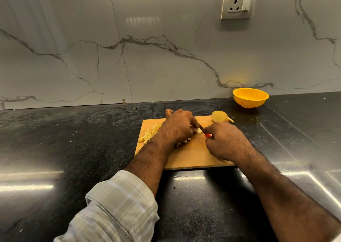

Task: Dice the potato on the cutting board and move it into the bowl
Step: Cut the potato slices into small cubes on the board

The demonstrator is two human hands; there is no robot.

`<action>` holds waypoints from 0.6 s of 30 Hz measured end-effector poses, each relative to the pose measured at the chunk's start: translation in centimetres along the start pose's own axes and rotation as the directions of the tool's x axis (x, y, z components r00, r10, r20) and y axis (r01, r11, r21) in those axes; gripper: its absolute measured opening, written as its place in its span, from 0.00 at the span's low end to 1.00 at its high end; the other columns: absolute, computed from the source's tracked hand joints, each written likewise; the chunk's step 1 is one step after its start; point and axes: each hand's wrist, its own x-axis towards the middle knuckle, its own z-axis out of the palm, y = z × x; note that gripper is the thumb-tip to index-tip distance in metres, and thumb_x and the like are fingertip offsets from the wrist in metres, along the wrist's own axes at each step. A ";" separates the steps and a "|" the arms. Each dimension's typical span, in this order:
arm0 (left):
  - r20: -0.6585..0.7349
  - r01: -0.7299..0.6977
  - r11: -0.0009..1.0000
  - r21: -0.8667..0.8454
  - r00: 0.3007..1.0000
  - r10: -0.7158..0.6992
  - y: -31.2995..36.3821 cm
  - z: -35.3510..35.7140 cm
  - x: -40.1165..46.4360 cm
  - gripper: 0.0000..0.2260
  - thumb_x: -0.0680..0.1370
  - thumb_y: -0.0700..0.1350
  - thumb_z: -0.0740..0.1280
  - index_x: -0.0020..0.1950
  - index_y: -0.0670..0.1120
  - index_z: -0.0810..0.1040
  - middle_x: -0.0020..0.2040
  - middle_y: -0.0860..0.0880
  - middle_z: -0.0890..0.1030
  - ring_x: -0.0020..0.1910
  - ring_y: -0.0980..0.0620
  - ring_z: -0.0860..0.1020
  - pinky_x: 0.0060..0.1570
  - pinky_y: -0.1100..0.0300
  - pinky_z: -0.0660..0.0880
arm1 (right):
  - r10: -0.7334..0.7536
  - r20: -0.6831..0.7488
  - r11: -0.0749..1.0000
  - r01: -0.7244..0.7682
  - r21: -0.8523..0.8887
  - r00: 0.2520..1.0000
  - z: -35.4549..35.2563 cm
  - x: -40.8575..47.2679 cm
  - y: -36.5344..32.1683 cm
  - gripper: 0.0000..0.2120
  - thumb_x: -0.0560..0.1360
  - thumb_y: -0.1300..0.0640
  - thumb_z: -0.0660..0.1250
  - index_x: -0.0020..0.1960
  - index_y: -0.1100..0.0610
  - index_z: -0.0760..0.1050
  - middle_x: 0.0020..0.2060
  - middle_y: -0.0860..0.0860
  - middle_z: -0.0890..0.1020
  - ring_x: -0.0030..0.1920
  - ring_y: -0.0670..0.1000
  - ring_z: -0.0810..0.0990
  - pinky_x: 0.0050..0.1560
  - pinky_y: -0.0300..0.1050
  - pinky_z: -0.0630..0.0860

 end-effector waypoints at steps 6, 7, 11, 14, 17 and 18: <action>-0.008 -0.006 1.000 0.017 1.000 0.006 0.0 0.1 0.2 0.09 0.82 0.53 0.71 0.61 0.60 0.85 0.64 0.59 0.79 0.70 0.51 0.71 0.74 0.36 0.54 | 0.006 0.045 0.996 -0.002 -0.094 0.999 -0.1 -0.2 -0.8 0.18 0.79 0.50 0.69 0.67 0.50 0.78 0.54 0.49 0.82 0.52 0.50 0.80 0.53 0.50 0.84; -0.001 -0.008 1.000 0.024 1.000 0.008 0.1 0.1 0.2 0.09 0.82 0.52 0.71 0.62 0.60 0.85 0.63 0.59 0.80 0.70 0.51 0.71 0.74 0.36 0.54 | -0.005 0.046 0.993 0.011 -0.121 0.999 -0.2 -0.2 -1.0 0.17 0.79 0.49 0.69 0.67 0.50 0.78 0.55 0.49 0.81 0.52 0.50 0.80 0.53 0.50 0.83; 0.006 -0.008 0.999 0.032 1.000 0.007 0.2 0.1 0.3 0.09 0.82 0.52 0.71 0.61 0.61 0.85 0.65 0.60 0.81 0.71 0.52 0.71 0.74 0.37 0.52 | 0.005 0.065 0.996 0.001 -0.084 0.998 -0.4 0.3 -1.3 0.18 0.80 0.50 0.69 0.69 0.51 0.76 0.60 0.50 0.81 0.57 0.52 0.79 0.58 0.52 0.82; -0.017 -0.013 1.000 -0.006 1.000 0.013 -0.4 0.3 0.2 0.07 0.82 0.52 0.71 0.59 0.60 0.86 0.62 0.60 0.82 0.69 0.53 0.73 0.74 0.37 0.52 | 0.021 0.044 0.999 -0.020 -0.027 0.999 0.1 0.2 -0.7 0.18 0.79 0.50 0.69 0.69 0.51 0.78 0.56 0.49 0.82 0.53 0.50 0.80 0.54 0.50 0.84; -0.040 -0.003 0.999 -0.039 0.999 0.001 -1.1 0.3 0.2 0.06 0.81 0.53 0.72 0.57 0.59 0.86 0.63 0.60 0.81 0.70 0.54 0.72 0.75 0.35 0.51 | 0.018 -0.053 0.999 -0.016 0.035 0.998 0.1 -0.1 0.1 0.21 0.79 0.50 0.68 0.72 0.46 0.78 0.58 0.48 0.83 0.54 0.50 0.81 0.53 0.49 0.84; -0.037 0.005 0.999 -0.045 0.999 -0.006 -1.3 0.2 0.1 0.06 0.81 0.53 0.72 0.57 0.58 0.86 0.64 0.60 0.81 0.72 0.53 0.71 0.76 0.34 0.51 | 0.013 -0.075 0.999 -0.009 0.049 0.997 0.0 -0.2 0.2 0.22 0.79 0.50 0.67 0.73 0.45 0.76 0.61 0.48 0.83 0.55 0.50 0.81 0.53 0.49 0.84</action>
